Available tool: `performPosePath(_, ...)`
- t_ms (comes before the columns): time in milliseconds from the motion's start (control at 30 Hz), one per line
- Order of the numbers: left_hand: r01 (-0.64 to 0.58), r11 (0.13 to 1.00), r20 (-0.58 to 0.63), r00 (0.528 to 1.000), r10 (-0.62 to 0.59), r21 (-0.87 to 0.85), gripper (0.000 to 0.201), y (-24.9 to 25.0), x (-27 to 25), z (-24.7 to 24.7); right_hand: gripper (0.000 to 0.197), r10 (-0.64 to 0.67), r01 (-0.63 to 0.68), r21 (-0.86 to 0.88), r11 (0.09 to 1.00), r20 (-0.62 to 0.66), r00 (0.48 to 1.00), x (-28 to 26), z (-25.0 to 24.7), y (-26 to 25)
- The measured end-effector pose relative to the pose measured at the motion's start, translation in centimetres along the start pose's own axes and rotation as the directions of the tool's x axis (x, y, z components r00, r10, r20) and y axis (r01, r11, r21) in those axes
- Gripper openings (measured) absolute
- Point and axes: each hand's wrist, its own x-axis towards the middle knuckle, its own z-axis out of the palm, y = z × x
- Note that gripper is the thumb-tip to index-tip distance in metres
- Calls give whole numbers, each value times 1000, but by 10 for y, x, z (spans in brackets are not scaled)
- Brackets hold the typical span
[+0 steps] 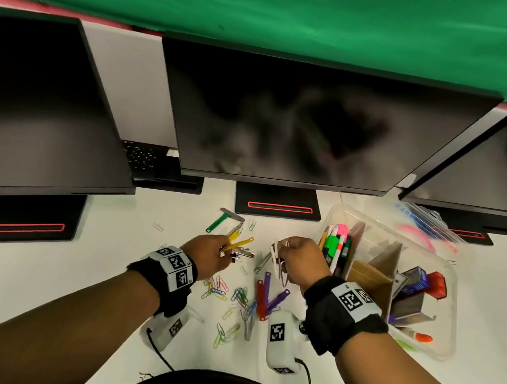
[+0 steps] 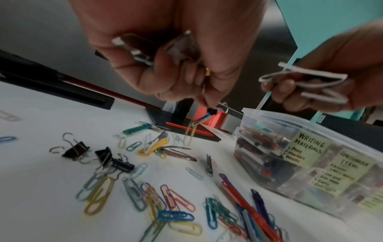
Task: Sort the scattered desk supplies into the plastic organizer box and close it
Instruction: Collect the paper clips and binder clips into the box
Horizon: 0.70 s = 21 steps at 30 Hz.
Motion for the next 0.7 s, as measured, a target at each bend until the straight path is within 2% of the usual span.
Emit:
performPosePath(67, 27, 992, 64, 997, -35, 123, 19, 4, 2, 7, 37, -4, 5, 12, 1000, -42, 999, 1, -19, -2)
performPosePath(133, 65, 973, 123, 988, -94, 220, 29, 12, 4, 14, 29, 12, -6, 93, 996, -62, 998, 1, -44, -6)
performPosePath(200, 105, 967, 137, 981, -140, 233, 31, 24, 7, 16, 17, 49, -54, -45, 998, -106, 993, 3, -74, -4)
performPosePath(233, 112, 971, 124, 982, -140, 211, 29, 32, 7, 15, 26, 55, -66, -85, 994, -132, 990, 7, -86, 0)
performPosePath(267, 110, 981, 100, 987, -127, 161, 27, 44, 9, 13, 31, 120, -118, 25, 993, -161, 980, 15, -98, 6)
performPosePath(300, 97, 991, 71, 992, -103, 89, 26, 55, 10, 10, 32, 135, -101, 186, 977, -182, 974, 23, -108, 12)
performPosePath(367, 90, 987, 30, 996, -87, -134, 25, 83, 13, 4, 33, 222, -153, 289, 945, -221, 950, 32, -128, 20)
performPosePath(433, 96, 917, 60, 995, -79, -388, 20, 114, 16, 2, 32, 193, -165, 119, 979, -289, 938, 37, -146, 25)
performPosePath(467, 101, 874, 91, 994, -65, -475, 17, 127, 17, 2, 30, 154, -158, 7, 987, -263, 952, 36, -154, 24)
performPosePath(500, 112, 831, 128, 991, -50, -545, 15, 141, 19, 4, 29, 176, -188, -22, 982, -268, 947, 38, -160, 27)
performPosePath(567, 149, 765, 190, 981, -35, -627, 15, 161, 22, 11, 32, 216, -166, 187, 968, -291, 932, 48, -168, 40)
performPosePath(633, 177, 736, 216, 975, -43, -653, 15, 180, 28, 22, 33, 294, -222, 289, 931, -235, 927, 57, -179, 54)
performPosePath(700, 198, 750, 227, 972, -65, -631, 21, 191, 36, 32, 34, 294, -252, 222, 942, -183, 938, 57, -182, 59)
